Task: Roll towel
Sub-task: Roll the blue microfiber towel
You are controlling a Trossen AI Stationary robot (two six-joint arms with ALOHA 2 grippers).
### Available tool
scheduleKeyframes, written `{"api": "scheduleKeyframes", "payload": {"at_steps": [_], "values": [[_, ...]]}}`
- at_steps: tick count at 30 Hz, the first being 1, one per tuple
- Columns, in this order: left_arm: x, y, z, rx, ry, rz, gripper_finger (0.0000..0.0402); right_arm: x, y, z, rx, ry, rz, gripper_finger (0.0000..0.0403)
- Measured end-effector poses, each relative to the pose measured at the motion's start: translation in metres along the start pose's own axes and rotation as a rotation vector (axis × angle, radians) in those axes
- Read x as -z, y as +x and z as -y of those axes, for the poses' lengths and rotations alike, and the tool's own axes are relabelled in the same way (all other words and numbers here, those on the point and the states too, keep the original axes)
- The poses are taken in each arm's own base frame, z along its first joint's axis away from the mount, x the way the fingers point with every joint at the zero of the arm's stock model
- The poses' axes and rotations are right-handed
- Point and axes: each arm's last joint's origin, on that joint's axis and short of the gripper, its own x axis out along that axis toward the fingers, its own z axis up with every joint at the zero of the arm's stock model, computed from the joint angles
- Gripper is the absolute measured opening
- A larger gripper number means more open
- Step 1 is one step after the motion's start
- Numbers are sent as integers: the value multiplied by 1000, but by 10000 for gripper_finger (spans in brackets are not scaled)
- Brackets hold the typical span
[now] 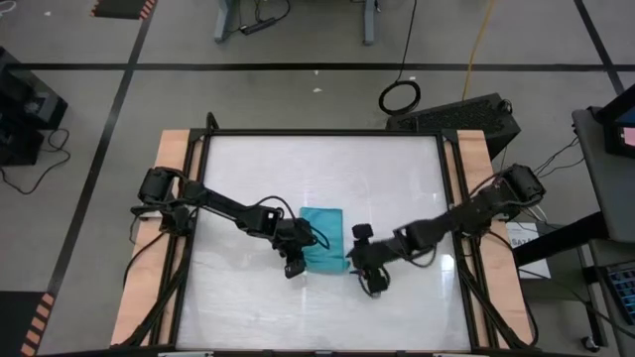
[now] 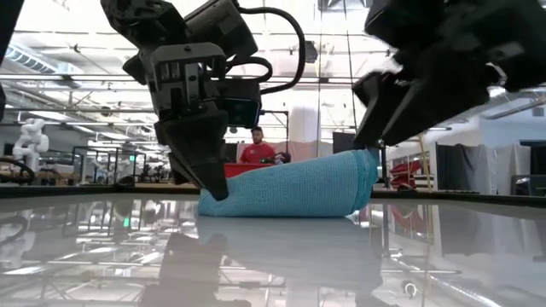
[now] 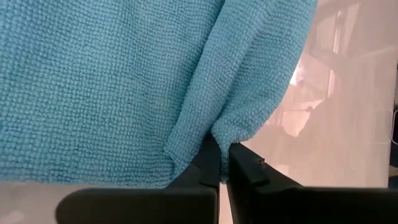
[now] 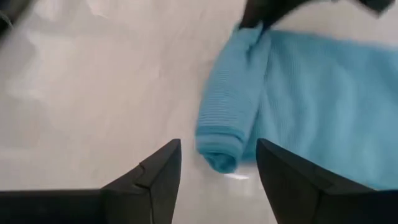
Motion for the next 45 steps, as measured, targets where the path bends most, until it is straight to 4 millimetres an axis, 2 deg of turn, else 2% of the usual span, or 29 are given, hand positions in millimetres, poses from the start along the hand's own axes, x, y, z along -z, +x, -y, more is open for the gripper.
{"api": "scheduleKeyframes", "payload": {"at_steps": [7,13,21,29,37,45], "values": [[-4,-2,-6,-5,-16,15,10,5,-1,-32,96,-209,20,199],[-8,-4,-10,16,-25,28,5,8,5,-39,97,-297,22,199],[-11,-5,-11,38,-27,30,4,13,25,-27,132,-322,-14,199],[-11,-5,-9,91,-12,11,4,21,42,-3,185,-304,-82,199],[-10,-5,-7,131,17,-10,4,11,43,10,217,-348,-7,198],[-9,-5,-6,164,68,-20,3,10,44,23,239,-384,-20,198]]}}
